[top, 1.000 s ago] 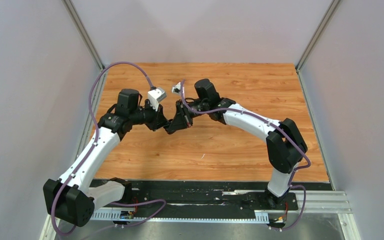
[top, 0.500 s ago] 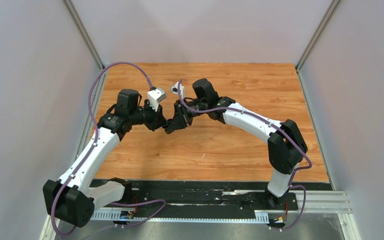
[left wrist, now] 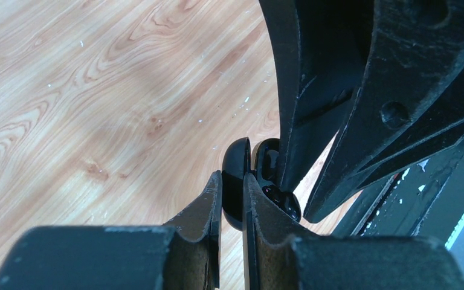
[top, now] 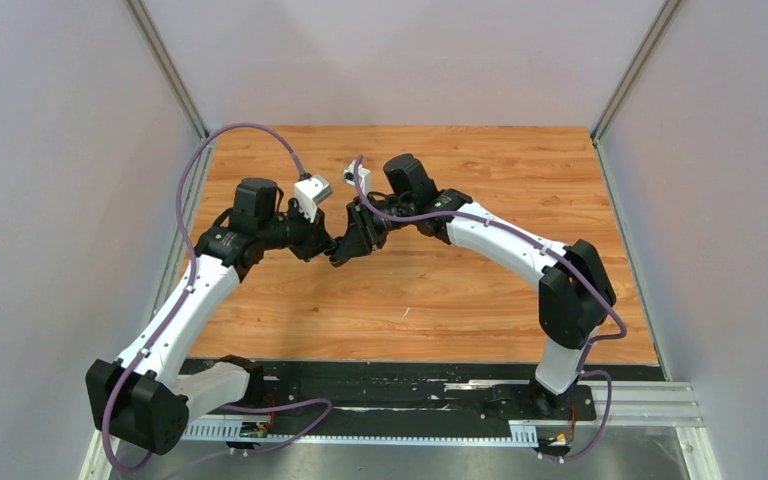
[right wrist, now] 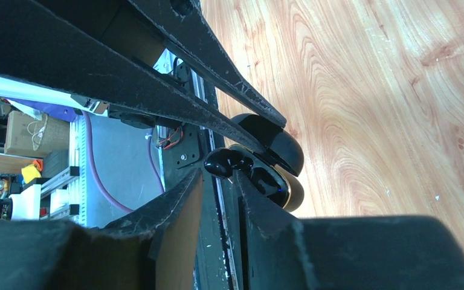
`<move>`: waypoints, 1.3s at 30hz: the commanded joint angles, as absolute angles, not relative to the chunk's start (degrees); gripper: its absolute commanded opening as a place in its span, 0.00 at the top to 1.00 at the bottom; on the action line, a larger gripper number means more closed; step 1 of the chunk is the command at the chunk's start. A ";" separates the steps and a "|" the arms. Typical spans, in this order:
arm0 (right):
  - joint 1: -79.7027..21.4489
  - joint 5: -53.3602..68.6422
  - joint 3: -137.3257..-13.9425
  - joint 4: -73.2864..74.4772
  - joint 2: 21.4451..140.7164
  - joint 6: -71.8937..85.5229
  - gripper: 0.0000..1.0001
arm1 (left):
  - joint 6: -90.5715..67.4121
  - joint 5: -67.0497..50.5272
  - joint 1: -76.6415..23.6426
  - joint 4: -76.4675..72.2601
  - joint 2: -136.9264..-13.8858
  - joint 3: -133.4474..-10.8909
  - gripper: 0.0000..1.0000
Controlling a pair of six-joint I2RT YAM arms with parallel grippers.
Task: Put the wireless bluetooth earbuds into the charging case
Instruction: Insert the left earbud into the left side groove of the charging case, then place the charging case with the earbuds at the center of the board.
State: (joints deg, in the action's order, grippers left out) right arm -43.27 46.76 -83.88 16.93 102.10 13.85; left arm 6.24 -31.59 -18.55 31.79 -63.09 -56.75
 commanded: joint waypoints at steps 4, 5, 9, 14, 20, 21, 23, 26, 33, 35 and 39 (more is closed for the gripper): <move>-43.20 44.16 -85.95 21.21 101.38 14.38 0.68 | 5.00 -35.39 -18.72 29.28 -60.77 -57.68 1.00; -43.24 44.20 -86.00 21.64 101.13 14.48 0.67 | 5.01 -35.36 -18.72 29.31 -60.72 -57.66 1.00; -43.24 44.14 -86.28 22.94 100.18 15.13 0.66 | 5.19 -35.07 -18.72 29.42 -60.81 -57.29 1.00; -43.02 43.60 -86.58 23.77 99.72 15.12 0.66 | 5.18 -35.24 -18.73 29.44 -60.97 -57.17 1.00; -42.98 44.55 -86.95 24.10 98.89 14.47 0.66 | 5.14 -35.33 -18.72 29.53 -61.51 -57.22 1.00; -42.98 44.49 -87.09 24.28 98.74 14.34 0.66 | 5.12 -35.29 -18.72 29.53 -61.52 -57.22 1.00; -42.85 44.20 -87.47 24.43 98.62 14.35 0.68 | 5.10 -35.15 -18.72 29.45 -61.51 -57.22 1.00; -42.65 43.95 -88.13 25.30 98.31 14.02 0.66 | 5.30 -34.49 -18.72 29.64 -61.92 -57.15 1.00; -39.19 44.61 -88.64 30.03 94.04 8.17 0.51 | 7.43 -33.56 -18.72 30.24 -61.87 -57.06 1.00; -38.94 42.55 -87.76 29.84 92.69 6.15 0.44 | 8.37 -33.59 -18.76 29.99 -61.57 -56.93 1.00; -38.89 37.63 -86.59 28.80 93.80 5.57 0.01 | 10.67 -34.61 -18.72 28.69 -61.26 -57.04 1.00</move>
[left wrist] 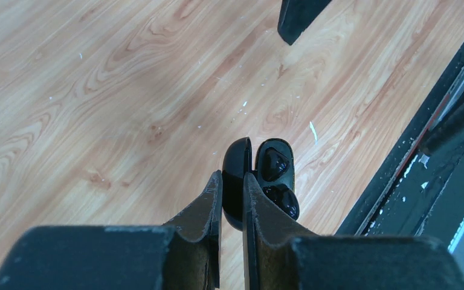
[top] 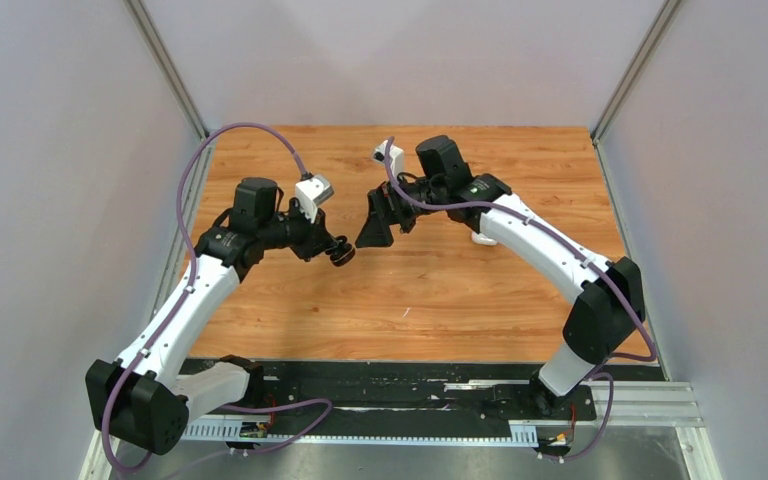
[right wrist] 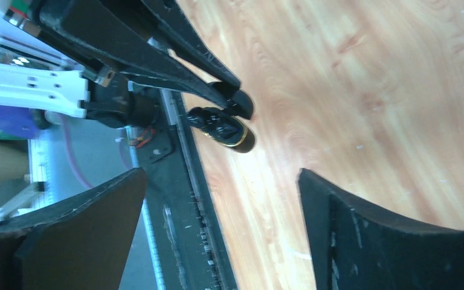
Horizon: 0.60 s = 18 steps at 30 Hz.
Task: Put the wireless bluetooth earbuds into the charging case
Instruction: Place the charging case with the earbuds at the center of the board.
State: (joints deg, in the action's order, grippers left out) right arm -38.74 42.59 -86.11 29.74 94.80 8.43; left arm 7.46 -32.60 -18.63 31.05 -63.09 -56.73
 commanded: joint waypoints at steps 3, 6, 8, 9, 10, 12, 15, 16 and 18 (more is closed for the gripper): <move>-38.83 40.36 -86.80 27.98 95.67 2.13 0.00 | 11.83 -35.63 -18.75 27.61 -61.56 -57.32 1.00; -38.85 45.48 -86.37 26.41 96.29 -3.59 0.00 | 13.40 -35.69 -19.27 27.24 -63.43 -58.90 1.00; -38.85 45.03 -86.88 25.54 97.71 -4.44 0.00 | 14.13 -35.73 -19.70 27.25 -64.88 -60.06 1.00; -38.85 44.32 -87.70 25.31 98.86 -3.95 0.00 | 14.36 -35.72 -19.87 27.22 -65.22 -60.44 1.00; -38.85 44.26 -88.58 25.11 99.89 -3.49 0.00 | 14.80 -35.66 -20.11 27.24 -65.83 -61.03 1.00; -38.85 44.26 -89.78 23.89 101.48 -2.37 0.00 | 15.11 -35.20 -20.20 27.27 -66.25 -61.41 1.00; -38.85 42.99 -91.64 22.30 103.91 1.07 0.00 | 15.47 -34.77 -20.21 27.77 -66.23 -61.63 1.00; -38.85 42.84 -92.20 22.24 104.54 1.55 0.00 | 15.51 -34.69 -20.21 27.90 -66.19 -61.77 1.00; -38.85 42.85 -92.93 21.92 105.36 1.93 0.00 | 15.62 -34.91 -20.21 28.30 -66.19 -62.03 1.00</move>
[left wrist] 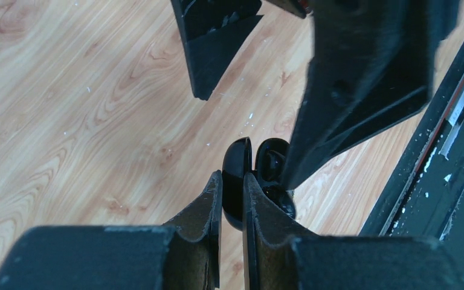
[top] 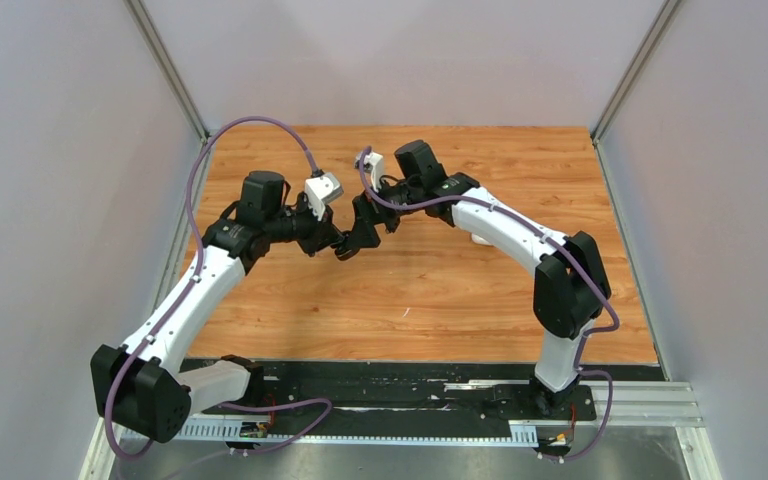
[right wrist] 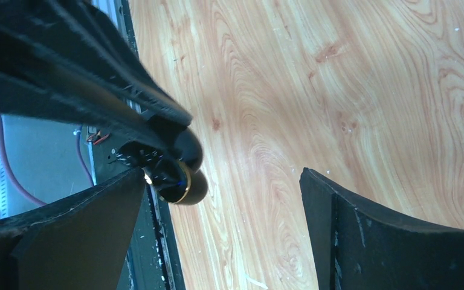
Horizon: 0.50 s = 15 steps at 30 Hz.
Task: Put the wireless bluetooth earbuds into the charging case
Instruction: Place the charging case with the earbuds at the center of the board.
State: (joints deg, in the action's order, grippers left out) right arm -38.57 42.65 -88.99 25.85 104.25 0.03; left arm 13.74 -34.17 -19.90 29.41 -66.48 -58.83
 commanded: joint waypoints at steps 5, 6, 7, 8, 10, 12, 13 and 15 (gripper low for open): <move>-38.94 44.21 -93.23 21.82 106.30 2.23 0.00 | 15.02 -35.18 -20.21 28.21 -66.29 -62.33 1.00; -38.89 44.25 -93.23 21.83 106.39 2.42 0.00 | 14.94 -35.16 -20.26 28.12 -66.19 -62.19 1.00; -38.93 44.48 -93.22 21.87 106.42 2.46 0.00 | 14.85 -35.16 -20.23 27.99 -66.14 -62.09 1.00; -38.93 44.70 -93.12 21.95 106.31 2.46 0.00 | 14.81 -35.05 -20.26 27.97 -66.12 -62.02 1.00; -38.94 44.57 -92.75 21.97 105.95 2.31 0.00 | 14.76 -34.85 -20.29 28.02 -66.06 -61.70 1.00; -38.64 45.45 -92.21 22.10 104.83 1.15 0.02 | 14.96 -34.32 -20.26 28.04 -65.89 -61.29 1.00; -38.33 46.51 -91.97 22.07 104.01 0.49 0.02 | 15.04 -34.12 -20.25 28.08 -65.91 -61.09 1.00; -37.28 50.84 -91.20 22.01 102.14 -2.46 0.02 | 15.56 -33.80 -20.24 28.12 -65.88 -60.71 1.00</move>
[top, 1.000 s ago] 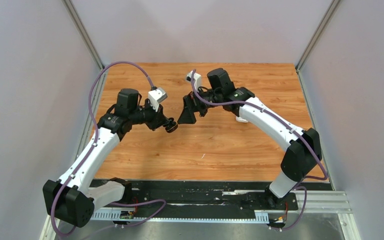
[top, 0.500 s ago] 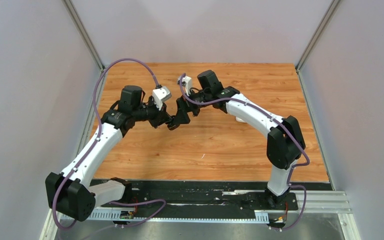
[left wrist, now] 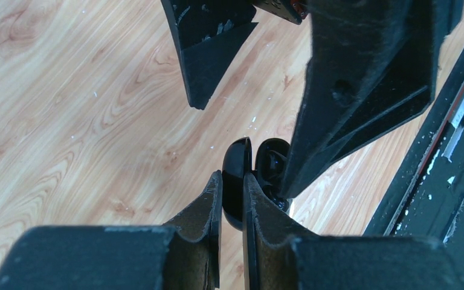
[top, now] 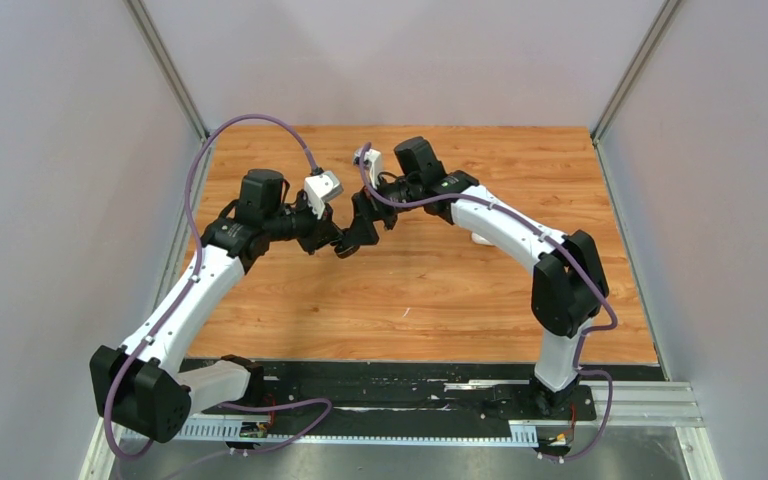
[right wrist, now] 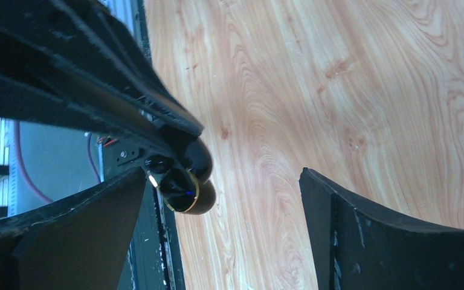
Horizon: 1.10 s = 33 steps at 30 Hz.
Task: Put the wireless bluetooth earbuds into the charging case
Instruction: Place the charging case with the earbuds at the center of the board.
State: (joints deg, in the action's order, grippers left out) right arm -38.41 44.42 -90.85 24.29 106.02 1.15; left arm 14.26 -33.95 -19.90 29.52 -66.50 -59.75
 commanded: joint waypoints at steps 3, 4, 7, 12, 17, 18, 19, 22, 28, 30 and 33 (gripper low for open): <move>-35.14 55.22 -88.51 21.99 98.52 -5.14 0.01 | 16.41 -34.60 -20.30 27.49 -66.20 -59.38 1.00; -34.18 56.15 -87.40 22.06 97.44 -5.31 0.01 | 16.46 -35.90 -20.30 27.45 -66.76 -59.22 1.00; -30.13 58.41 -83.24 22.49 94.24 -3.80 0.01 | 17.08 -40.06 -20.41 27.84 -69.64 -58.74 1.00; -22.51 58.57 -74.66 25.99 86.63 -4.06 0.01 | 18.99 -44.60 -22.53 26.64 -75.05 -56.94 1.00; -17.48 55.56 -68.92 29.35 79.63 -6.15 0.01 | 20.49 -46.16 -24.08 26.70 -83.36 -57.67 1.00; -17.48 54.80 -67.77 29.74 78.33 -6.75 0.01 | 21.07 -46.26 -24.32 26.82 -84.30 -57.93 1.00; -17.44 54.51 -66.69 29.86 77.58 -7.33 0.01 | 21.30 -46.33 -24.42 26.64 -85.83 -58.19 1.00; -17.45 54.12 -64.55 29.93 76.27 -7.99 0.01 | 22.66 -45.86 -25.30 25.87 -89.21 -58.68 1.00; -17.38 52.22 -64.16 30.38 75.98 -8.43 0.01 | 19.05 -40.90 -26.19 22.57 -98.54 -62.84 1.00; -17.34 52.14 -64.23 30.47 76.29 -8.44 0.01 | 17.18 -40.14 -26.21 20.50 -100.59 -63.93 1.00; -17.40 51.97 -64.41 30.45 76.78 -8.52 0.01 | 15.72 -38.76 -26.28 21.70 -104.38 -66.84 1.00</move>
State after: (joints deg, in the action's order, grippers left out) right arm -17.28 52.38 -63.99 30.72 77.14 -7.07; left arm 18.70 -40.42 -26.06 24.36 -101.49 -61.82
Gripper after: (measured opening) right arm 0.992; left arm 0.191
